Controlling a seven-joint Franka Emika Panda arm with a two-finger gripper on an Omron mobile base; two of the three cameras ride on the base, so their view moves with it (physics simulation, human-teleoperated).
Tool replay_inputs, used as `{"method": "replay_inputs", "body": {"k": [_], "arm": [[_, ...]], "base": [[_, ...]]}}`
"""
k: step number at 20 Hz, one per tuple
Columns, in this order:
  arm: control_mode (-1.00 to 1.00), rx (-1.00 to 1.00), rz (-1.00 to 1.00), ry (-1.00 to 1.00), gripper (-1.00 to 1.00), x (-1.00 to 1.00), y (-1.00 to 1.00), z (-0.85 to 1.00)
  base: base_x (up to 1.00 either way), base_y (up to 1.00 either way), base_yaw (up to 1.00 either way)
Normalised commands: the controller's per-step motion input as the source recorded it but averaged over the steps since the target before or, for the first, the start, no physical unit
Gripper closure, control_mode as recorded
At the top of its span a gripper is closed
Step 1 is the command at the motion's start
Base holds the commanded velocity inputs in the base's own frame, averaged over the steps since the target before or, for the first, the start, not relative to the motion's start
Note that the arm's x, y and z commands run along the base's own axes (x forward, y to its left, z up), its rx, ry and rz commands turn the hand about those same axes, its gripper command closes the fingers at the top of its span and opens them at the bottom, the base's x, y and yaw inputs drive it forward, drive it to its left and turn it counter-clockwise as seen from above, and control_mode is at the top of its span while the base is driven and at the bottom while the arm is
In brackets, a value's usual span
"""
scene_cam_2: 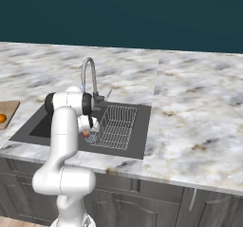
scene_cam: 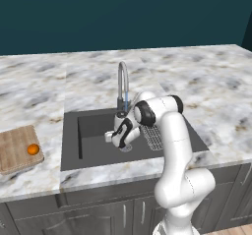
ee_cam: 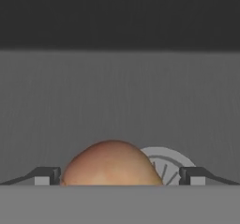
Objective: Pick the tangerine, peach from the sink and place them on the cutting board to airdry. Then turn off the sink faucet.
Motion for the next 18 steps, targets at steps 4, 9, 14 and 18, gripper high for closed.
{"method": "replay_inputs", "body": {"k": [4,9,14,18], "arm": [[-1.0,0.0,0.0,0.0,-1.0,0.02,0.0,-0.08],[-1.0,0.0,0.0,0.0,-1.0,0.04,0.0,-0.09],[-1.0,0.0,0.0,0.01,-1.0,0.04,0.01,-0.09],[-1.0,0.0,0.0,0.03,1.0,0.01,0.0,-0.07]], "base": [[0.0,0.0,0.0],[0.0,0.0,0.0],[0.0,0.0,0.0],[0.0,0.0,0.0]]}}
